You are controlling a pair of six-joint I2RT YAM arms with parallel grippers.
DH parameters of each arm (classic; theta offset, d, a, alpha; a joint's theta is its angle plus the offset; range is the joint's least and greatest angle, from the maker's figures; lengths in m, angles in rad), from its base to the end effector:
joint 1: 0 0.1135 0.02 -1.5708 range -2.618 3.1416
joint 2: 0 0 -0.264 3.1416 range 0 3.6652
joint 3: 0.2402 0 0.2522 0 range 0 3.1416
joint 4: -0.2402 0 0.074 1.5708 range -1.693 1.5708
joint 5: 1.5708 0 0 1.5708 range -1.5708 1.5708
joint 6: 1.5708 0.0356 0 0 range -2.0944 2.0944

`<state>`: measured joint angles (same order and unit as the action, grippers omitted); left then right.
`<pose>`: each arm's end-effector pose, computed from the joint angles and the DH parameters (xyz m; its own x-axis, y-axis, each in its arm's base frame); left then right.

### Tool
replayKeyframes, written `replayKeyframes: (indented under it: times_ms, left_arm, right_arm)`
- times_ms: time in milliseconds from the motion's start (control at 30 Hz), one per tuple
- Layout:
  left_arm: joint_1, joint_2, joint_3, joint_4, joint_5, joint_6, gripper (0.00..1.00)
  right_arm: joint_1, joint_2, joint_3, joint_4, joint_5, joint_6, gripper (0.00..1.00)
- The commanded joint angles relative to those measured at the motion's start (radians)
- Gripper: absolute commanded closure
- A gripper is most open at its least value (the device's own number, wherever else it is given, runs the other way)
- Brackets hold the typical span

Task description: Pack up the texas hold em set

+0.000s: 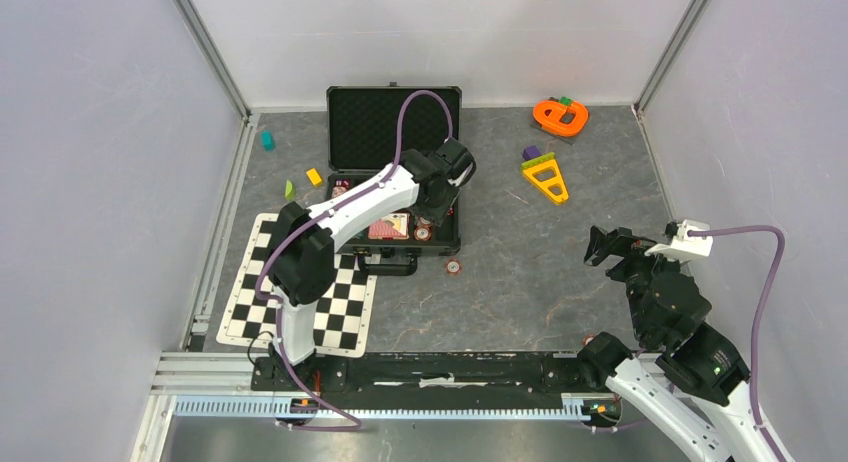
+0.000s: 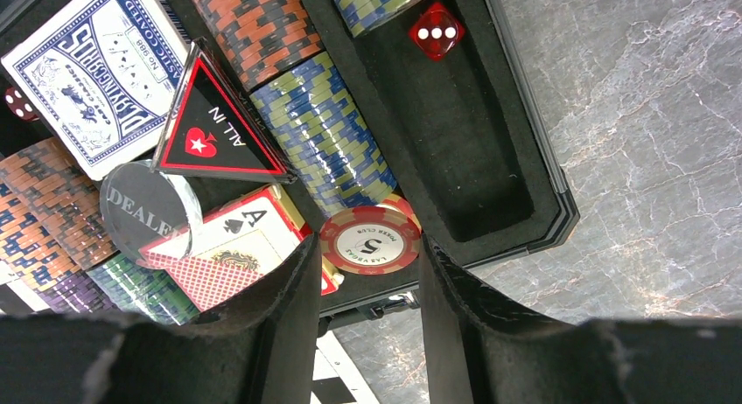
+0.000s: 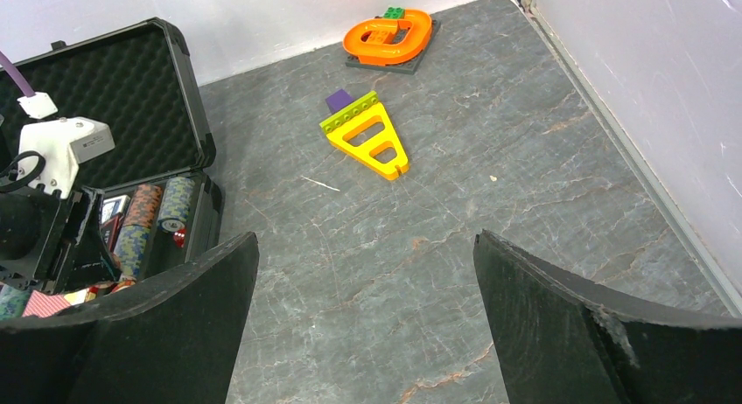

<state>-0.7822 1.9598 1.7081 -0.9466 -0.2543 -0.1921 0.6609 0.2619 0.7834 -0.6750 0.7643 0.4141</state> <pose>0.2984 -0.2839 0.2539 -0.7664 0.5010 -0.4020 0.4797 0.8626 0.1605 0.0515 0.0088 0.3407 -0.0716 0.3123 -0.9473 0.1372 0.9438 0.3008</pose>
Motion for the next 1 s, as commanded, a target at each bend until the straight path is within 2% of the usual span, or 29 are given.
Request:
replayKeyframes:
  times_ms: [0,333,667,867,967]
  left_arm:
    - [0.002,-0.014,-0.009,-0.004,-0.001,0.019,0.58]
    - [0.001,-0.076,-0.105,0.027,0.028,0.004,0.58]
    - [0.002,-0.028,-0.097,0.072,0.031,0.005,0.55]
    - [0.002,-0.045,-0.101,0.088,0.033,0.002,0.44]
    - [0.002,-0.055,-0.108,0.092,0.043,0.002,0.31]
  right_arm:
    - [0.004,0.005,0.004,0.027,0.006,-0.013,0.02]
    - [0.005,0.005,0.002,0.028,0.001,-0.010,0.01]
    - [0.005,-0.001,0.008,0.019,0.003,-0.008,0.02]
    - [0.005,0.000,0.007,0.019,0.007,-0.010,0.01]
    - [0.005,0.002,0.005,0.019,0.006,-0.009,0.01]
